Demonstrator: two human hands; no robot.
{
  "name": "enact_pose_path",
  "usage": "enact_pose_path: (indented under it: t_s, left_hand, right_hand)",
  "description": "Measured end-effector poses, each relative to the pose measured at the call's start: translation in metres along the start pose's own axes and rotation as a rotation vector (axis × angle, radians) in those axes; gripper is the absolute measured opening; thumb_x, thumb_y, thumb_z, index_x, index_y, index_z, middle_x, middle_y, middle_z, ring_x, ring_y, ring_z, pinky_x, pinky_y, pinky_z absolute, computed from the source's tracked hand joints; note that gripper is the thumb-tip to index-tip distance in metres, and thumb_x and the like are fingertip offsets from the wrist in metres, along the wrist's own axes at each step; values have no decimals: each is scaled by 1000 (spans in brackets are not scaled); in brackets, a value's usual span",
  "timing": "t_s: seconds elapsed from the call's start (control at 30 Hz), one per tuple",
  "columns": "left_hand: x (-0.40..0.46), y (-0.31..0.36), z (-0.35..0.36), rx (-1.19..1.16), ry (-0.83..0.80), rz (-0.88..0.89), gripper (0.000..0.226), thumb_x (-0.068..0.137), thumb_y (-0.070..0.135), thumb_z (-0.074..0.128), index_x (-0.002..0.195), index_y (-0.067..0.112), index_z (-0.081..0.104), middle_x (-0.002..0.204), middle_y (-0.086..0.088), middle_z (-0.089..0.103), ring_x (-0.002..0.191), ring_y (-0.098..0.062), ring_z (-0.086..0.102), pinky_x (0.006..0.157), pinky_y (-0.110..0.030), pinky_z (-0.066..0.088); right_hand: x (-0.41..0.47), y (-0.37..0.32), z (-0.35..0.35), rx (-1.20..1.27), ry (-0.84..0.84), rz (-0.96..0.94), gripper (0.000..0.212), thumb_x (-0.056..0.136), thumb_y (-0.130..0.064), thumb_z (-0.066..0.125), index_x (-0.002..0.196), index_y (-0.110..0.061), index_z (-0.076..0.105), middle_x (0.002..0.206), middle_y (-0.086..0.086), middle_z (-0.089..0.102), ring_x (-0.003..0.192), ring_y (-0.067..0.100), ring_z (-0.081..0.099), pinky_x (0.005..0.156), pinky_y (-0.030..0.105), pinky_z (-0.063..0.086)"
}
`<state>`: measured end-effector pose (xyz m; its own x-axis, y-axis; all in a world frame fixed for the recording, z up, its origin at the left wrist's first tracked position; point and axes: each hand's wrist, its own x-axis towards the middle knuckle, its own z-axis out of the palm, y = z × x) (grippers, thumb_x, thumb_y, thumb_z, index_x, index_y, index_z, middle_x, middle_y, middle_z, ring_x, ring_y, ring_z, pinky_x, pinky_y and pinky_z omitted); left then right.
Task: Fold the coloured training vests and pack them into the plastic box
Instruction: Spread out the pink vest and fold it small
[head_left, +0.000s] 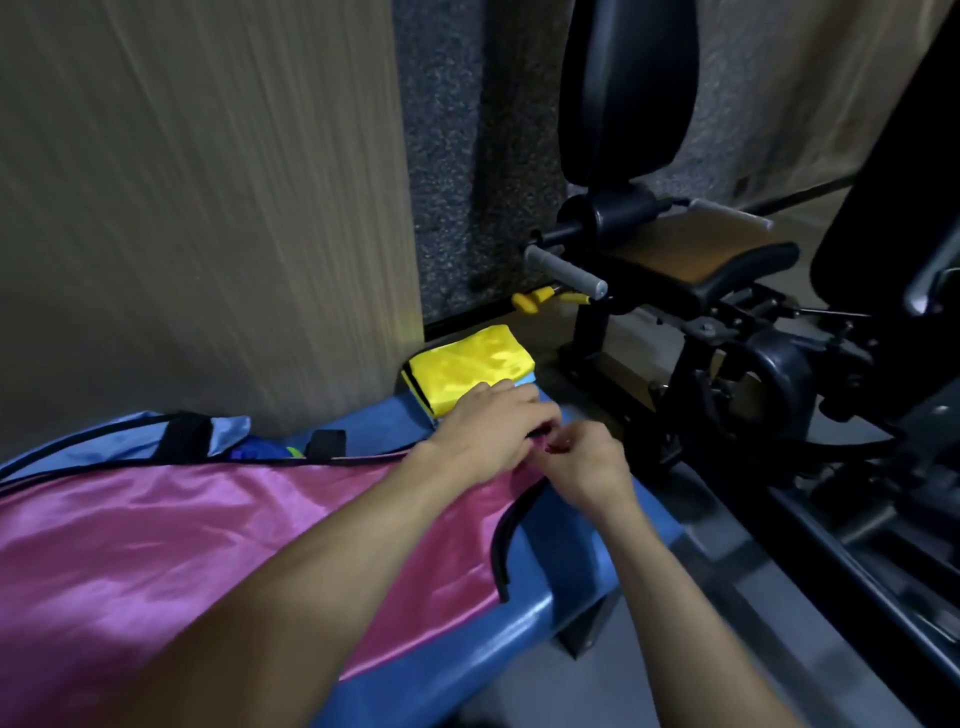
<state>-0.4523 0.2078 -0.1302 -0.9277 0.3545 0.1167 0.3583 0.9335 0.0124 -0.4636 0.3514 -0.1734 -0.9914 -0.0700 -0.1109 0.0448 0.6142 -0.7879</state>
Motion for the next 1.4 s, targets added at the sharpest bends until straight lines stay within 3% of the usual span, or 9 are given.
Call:
enact_pose_path:
  t_s: [0.17, 0.27, 0.4, 0.6, 0.73, 0.87, 0.93, 1.07, 1.4]
  left_hand:
    - [14, -6, 5, 85, 8, -29, 22, 103, 29, 47, 117, 29, 64, 117, 4, 63, 114, -23, 55, 91, -38, 42]
    - [12, -21, 7, -251, 52, -164, 20, 100, 33, 55, 91, 23, 69, 93, 6, 69, 93, -20, 62, 79, -41, 51]
    - [11, -34, 2, -676, 56, -320, 44, 98, 30, 60, 60, 14, 46, 59, 6, 40, 61, -14, 39, 62, -35, 35]
    - [14, -26, -6, -1089, 102, -584, 39, 94, 39, 69, 64, 17, 56, 63, -5, 39, 59, -18, 35, 58, -32, 26]
    - [16, -23, -5, -1243, 219, -601, 36, 88, 38, 77, 72, 9, 64, 67, -5, 41, 60, -16, 37, 57, -31, 29]
    - [19, -25, -1, -1395, 238, -604, 33, 86, 38, 72, 80, 6, 74, 99, -11, 76, 88, -24, 65, 89, -40, 52]
    - [18, -25, 3, -1374, 184, -542, 22, 98, 26, 65, 81, 13, 69, 103, -10, 77, 92, -21, 70, 91, -37, 54]
    - [14, -28, 6, -1244, 137, -411, 13, 100, 17, 62, 87, 17, 63, 69, -4, 61, 52, -5, 44, 54, -23, 35]
    - [23, -26, 19, -895, 135, -495, 19, 92, 34, 73, 79, 20, 70, 65, 7, 67, 60, -7, 58, 64, -27, 45]
  right_hand:
    - [2, 7, -8, 152, -31, 2, 12, 75, -22, 81, 82, -15, 74, 77, 1, 74, 75, 19, 66, 70, 28, 52]
    - [4, 16, -14, 204, -33, -13, 14, 75, -20, 84, 85, -17, 74, 76, -2, 73, 69, 11, 63, 59, 17, 45]
    - [7, 24, -13, 289, -71, -11, 19, 74, -26, 88, 76, -16, 72, 69, -5, 71, 63, 11, 62, 65, 31, 48]
    - [-2, 13, -17, 430, -78, -126, 27, 87, -28, 80, 77, -6, 71, 64, -10, 67, 61, 4, 59, 61, 16, 44]
    - [-3, 14, -19, 327, -99, -168, 36, 89, -34, 77, 72, -4, 68, 62, -3, 62, 60, 8, 58, 65, 29, 46]
    - [-2, 17, -26, 301, -134, -200, 40, 90, -39, 76, 73, -3, 68, 62, 0, 60, 59, 12, 52, 63, 34, 44]
    - [-1, 18, -28, 232, -158, -216, 40, 90, -40, 75, 73, -4, 67, 62, 0, 60, 59, 12, 51, 62, 35, 46]
    - [-2, 17, -28, 118, -169, -228, 41, 92, -44, 72, 78, -6, 64, 67, 5, 63, 63, 21, 56, 66, 39, 49]
    - [-2, 3, -25, 174, -189, -252, 21, 96, -14, 56, 87, -23, 72, 73, -3, 74, 66, 8, 70, 79, 38, 58]
